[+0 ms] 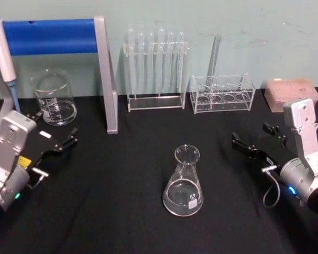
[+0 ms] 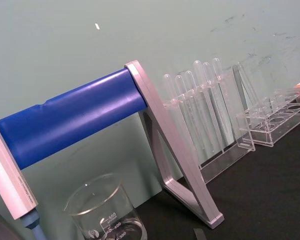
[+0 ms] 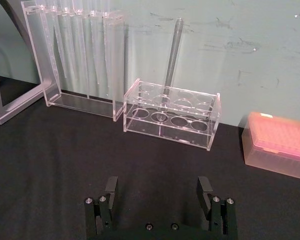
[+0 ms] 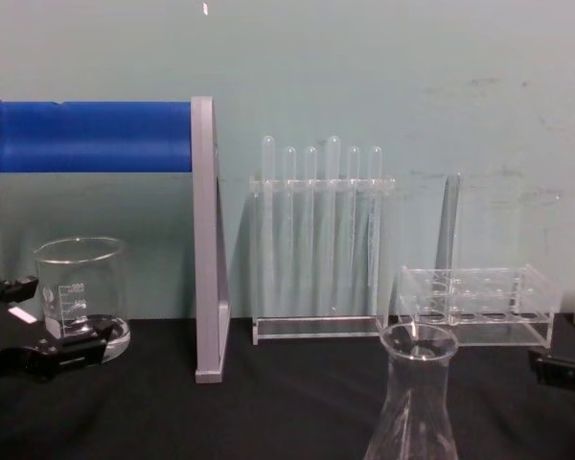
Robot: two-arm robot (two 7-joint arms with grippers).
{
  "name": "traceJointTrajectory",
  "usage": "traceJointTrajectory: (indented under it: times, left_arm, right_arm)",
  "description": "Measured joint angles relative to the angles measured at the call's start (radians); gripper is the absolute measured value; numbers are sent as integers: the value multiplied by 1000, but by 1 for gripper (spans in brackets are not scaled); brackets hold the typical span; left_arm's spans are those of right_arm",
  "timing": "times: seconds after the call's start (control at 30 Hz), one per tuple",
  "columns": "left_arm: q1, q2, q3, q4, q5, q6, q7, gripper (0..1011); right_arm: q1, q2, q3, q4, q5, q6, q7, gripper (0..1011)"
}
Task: Grasp the erlenmeyer flask with one hand, shake it three times, then place it back.
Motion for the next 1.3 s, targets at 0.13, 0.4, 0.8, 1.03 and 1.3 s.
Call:
traceJointTrajectory:
  times: [0.13, 0.4, 0.8, 1.03, 1.3]
  left_arm:
    - [0, 0, 0, 0, 0, 0, 0, 1001]
    - [0, 0, 0, 0, 0, 0, 0, 1001]
    - [0, 0, 0, 0, 0, 0, 0, 1001]
    - [0, 0, 0, 0, 0, 0, 0, 1001]
    - [0, 0, 0, 0, 0, 0, 0, 1001]
  right_arm:
    - [0, 0, -1, 0, 0, -1, -1, 1002]
    - [0, 1, -2, 1, 0, -2, -2, 1002]
    - [1, 1, -3, 1, 0, -5, -3, 1003]
    - [1, 1, -3, 1, 0, -5, -4, 1003]
    - [1, 1, -3, 1, 0, -6, -4, 1003]
